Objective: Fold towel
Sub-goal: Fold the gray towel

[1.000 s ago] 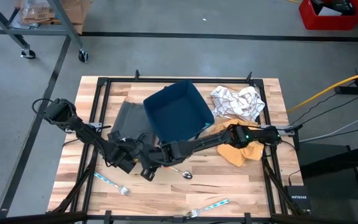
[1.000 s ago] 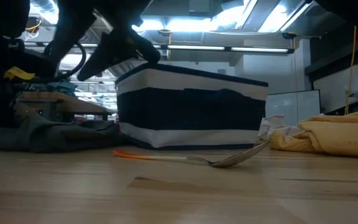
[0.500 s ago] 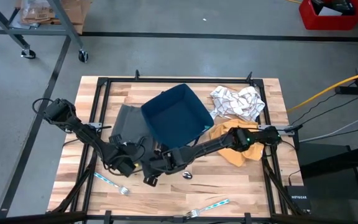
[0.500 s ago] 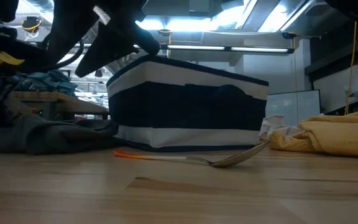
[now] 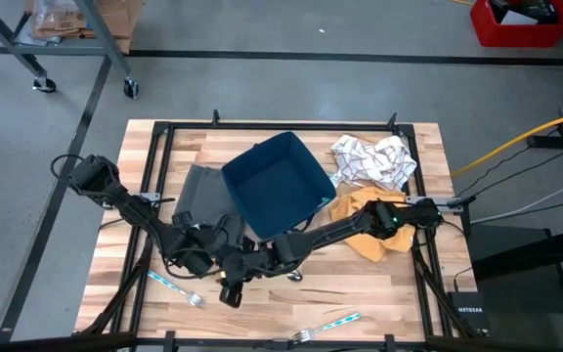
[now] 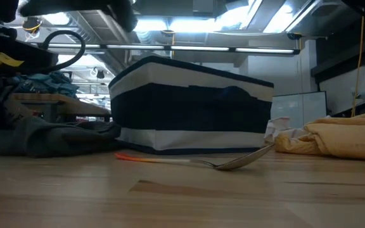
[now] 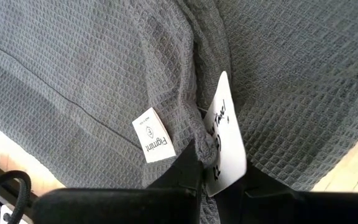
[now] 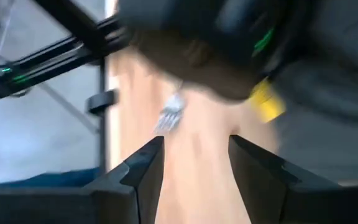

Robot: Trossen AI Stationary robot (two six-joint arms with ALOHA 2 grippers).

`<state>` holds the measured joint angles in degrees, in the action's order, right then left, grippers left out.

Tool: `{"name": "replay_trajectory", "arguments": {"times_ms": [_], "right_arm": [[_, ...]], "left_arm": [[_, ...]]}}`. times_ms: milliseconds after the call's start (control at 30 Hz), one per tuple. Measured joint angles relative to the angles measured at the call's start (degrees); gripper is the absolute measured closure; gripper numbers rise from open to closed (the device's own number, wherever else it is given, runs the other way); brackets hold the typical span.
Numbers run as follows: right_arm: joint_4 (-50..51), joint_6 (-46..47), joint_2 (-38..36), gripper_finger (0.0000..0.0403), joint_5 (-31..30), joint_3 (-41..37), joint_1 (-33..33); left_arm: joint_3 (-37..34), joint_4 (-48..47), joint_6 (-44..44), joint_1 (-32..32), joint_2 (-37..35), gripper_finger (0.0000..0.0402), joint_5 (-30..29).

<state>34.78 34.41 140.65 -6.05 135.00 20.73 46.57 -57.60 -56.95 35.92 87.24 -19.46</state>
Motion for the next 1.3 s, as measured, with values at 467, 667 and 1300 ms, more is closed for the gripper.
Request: {"name": "replay_trajectory", "arguments": {"times_ms": [467, 667, 1300], "right_arm": [[5.79, 5.79, 0.32, 0.0221, -4.15, -9.11, -1.32], [8.16, 5.62, 0.29, 0.0221, -4.46, -9.56, -7.23], [-5.78, 6.3, 4.73, 0.0221, 0.64, -9.33, -6.55]], "left_arm": [[0.02, 0.0, -0.04, 0.0, 0.0, 0.0384, -0.02], [0.02, -0.01, -0.06, 0.0, 0.0, 0.0384, -0.02], [0.05, 0.09, -2.44, 0.49, 0.0, 0.0384, 0.0]]}}
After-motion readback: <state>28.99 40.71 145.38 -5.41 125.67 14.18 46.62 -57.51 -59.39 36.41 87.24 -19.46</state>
